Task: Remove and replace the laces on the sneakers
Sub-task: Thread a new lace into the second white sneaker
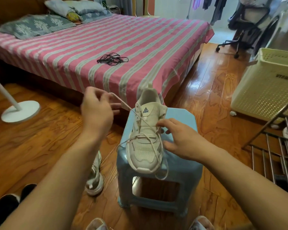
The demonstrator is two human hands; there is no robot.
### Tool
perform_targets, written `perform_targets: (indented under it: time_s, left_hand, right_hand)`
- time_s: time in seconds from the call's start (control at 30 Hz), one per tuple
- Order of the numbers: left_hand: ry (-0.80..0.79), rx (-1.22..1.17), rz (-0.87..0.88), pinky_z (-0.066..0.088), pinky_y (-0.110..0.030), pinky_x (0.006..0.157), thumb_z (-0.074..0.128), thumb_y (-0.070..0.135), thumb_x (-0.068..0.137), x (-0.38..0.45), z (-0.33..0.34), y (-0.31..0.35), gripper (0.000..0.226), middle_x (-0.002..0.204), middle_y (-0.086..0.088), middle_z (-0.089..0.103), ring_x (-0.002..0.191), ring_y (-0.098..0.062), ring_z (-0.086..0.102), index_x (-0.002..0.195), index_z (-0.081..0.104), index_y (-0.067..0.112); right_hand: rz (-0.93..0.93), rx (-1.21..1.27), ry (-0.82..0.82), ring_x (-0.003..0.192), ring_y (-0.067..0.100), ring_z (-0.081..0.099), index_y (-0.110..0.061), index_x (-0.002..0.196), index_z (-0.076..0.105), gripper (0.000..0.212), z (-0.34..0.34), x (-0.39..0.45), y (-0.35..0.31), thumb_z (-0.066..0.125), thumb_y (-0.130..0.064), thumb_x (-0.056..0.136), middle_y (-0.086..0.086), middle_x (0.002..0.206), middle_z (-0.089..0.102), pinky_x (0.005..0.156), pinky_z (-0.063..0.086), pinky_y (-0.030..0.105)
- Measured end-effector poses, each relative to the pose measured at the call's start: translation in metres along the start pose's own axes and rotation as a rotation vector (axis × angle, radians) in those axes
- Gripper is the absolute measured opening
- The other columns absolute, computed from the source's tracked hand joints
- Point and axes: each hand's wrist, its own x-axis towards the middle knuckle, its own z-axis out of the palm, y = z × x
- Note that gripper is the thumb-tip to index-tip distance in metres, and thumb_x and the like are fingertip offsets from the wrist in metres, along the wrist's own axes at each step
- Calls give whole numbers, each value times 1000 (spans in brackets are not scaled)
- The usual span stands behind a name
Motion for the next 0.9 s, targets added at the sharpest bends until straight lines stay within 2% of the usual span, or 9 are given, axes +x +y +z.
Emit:
perform_targets:
  time_s: [0.1, 0.2, 0.27, 0.33, 0.43, 0.57, 0.63, 0.7, 0.9]
  left_hand:
    - [319, 23, -236, 58, -34, 56, 43, 15, 106, 38, -51, -21, 6, 102, -14, 67, 66, -24, 73, 107, 49, 15]
    - [-61, 832, -213, 48, -46, 100, 57, 23, 101, 32, -58, -55, 36, 138, -17, 51, 122, -36, 55, 137, 55, 18]
    - [-296, 823, 31, 40, -44, 110, 61, 24, 99, 14, -35, -51, 50, 142, -10, 48, 131, -31, 46, 147, 50, 22]
    - [-513, 660, 317, 47, -39, 104, 67, 27, 96, -7, -13, -34, 37, 126, 2, 59, 120, -18, 54, 133, 65, 27]
    - [-703, 656, 436, 52, -36, 88, 73, 35, 92, -34, 7, -28, 19, 113, 11, 50, 105, -11, 55, 111, 71, 36]
    - [-661, 725, 516, 53, -43, 82, 73, 26, 90, -35, 14, -30, 8, 107, 9, 47, 99, -15, 53, 98, 70, 27]
    - [-670, 717, 552, 53, -44, 81, 69, 23, 92, -33, 16, -28, 6, 107, 9, 48, 96, -14, 54, 97, 67, 24]
    - [-635, 709, 533, 52, -43, 79, 66, 25, 94, -31, 14, -23, 2, 105, 10, 51, 93, -15, 56, 96, 64, 25]
    - [67, 698, 110, 50, -38, 81, 63, 21, 99, 44, -71, -44, 6, 104, -8, 62, 92, -27, 60, 93, 64, 20]
  right_hand:
    - [41, 89, 11, 102, 12, 61, -41, 149, 32, 68, 9, -6, -2, 65, -34, 91, -6, 123, 62, 95, 51, 38]
    - [194, 335, 162, 88, 13, 66, -42, 151, 24, 71, 20, -7, -11, 59, -20, 94, -7, 104, 67, 88, 55, 40]
    - [363, 528, 217, 82, 13, 70, -33, 143, 33, 59, 23, -8, -18, 65, -28, 95, -3, 92, 69, 87, 58, 44]
    - [474, 596, 105, 75, 16, 73, -27, 130, 42, 47, 22, -9, -23, 71, -29, 92, 3, 86, 72, 83, 60, 45]
    - [559, 639, -51, 57, 16, 66, -16, 115, 60, 26, 9, -8, -24, 67, -10, 91, 7, 77, 70, 64, 56, 37]
    - [264, 326, 266, 73, 7, 63, -19, 122, 64, 26, -9, 2, -17, 58, -14, 97, -3, 102, 65, 75, 56, 34]
    - [-40, -12, 266, 96, 4, 54, -24, 133, 62, 40, -10, 10, -14, 53, -8, 97, -5, 134, 52, 89, 43, 23]
    - [-90, -95, 172, 112, 13, 51, -21, 130, 65, 52, -6, 19, -8, 51, 5, 88, -2, 144, 48, 97, 36, 21]
    - [7, -128, 231, 107, 24, 61, -15, 97, 74, 44, -11, 23, 14, 44, 11, 76, -3, 115, 64, 93, 51, 44]
